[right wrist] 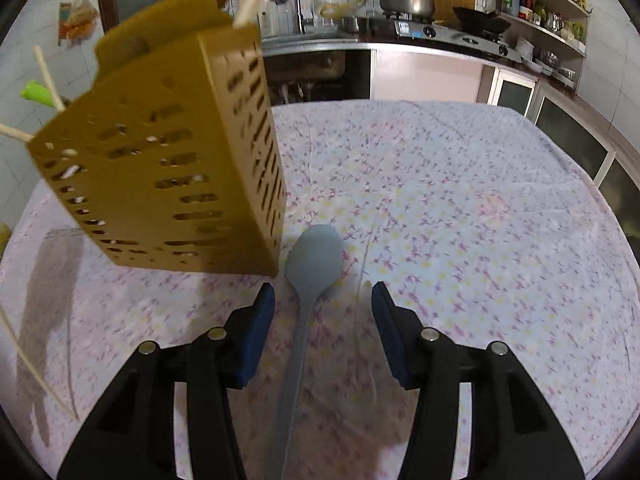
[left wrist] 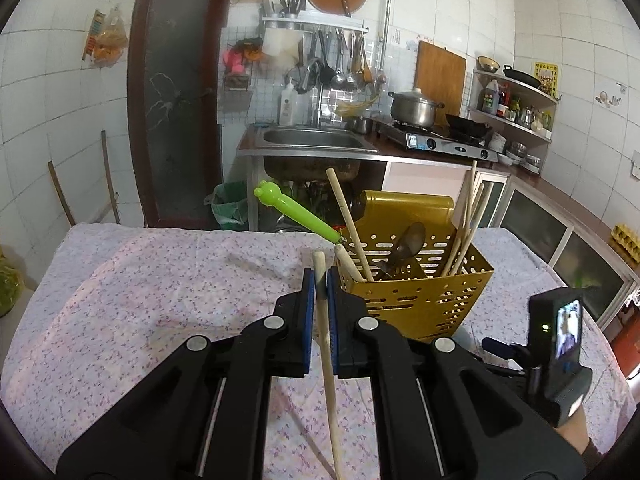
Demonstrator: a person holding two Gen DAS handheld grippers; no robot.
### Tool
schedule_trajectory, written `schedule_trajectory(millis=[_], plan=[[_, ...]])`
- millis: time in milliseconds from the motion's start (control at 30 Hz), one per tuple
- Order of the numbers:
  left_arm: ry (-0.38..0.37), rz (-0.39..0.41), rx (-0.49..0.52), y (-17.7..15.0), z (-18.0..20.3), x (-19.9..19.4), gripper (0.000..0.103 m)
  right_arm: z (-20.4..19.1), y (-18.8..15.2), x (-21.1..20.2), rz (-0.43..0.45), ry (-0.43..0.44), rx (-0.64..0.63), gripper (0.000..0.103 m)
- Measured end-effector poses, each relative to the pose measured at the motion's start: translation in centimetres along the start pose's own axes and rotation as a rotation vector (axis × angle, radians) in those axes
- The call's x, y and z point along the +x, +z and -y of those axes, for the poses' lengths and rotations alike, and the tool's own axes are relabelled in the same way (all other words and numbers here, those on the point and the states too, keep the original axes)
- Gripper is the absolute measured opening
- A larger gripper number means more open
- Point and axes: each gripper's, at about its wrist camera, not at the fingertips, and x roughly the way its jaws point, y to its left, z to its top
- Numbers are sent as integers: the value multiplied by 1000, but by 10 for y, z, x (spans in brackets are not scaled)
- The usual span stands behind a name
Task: Organize utensils
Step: 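Carry the chopstick with the left tool toward the caddy while the right tool carries the blue spoon, then lower the chopstick and blue spoon into the yellow caddy and open both tools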
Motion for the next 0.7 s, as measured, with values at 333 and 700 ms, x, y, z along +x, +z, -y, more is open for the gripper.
schedule_trajectory(millis=[333,700], plan=[[-6,-17,-6,1,0,12,5,-3,9,6,20,6,8,33],[-13,46,-4,4,8,-10,5,21,-6,-104,330,107,73,33]])
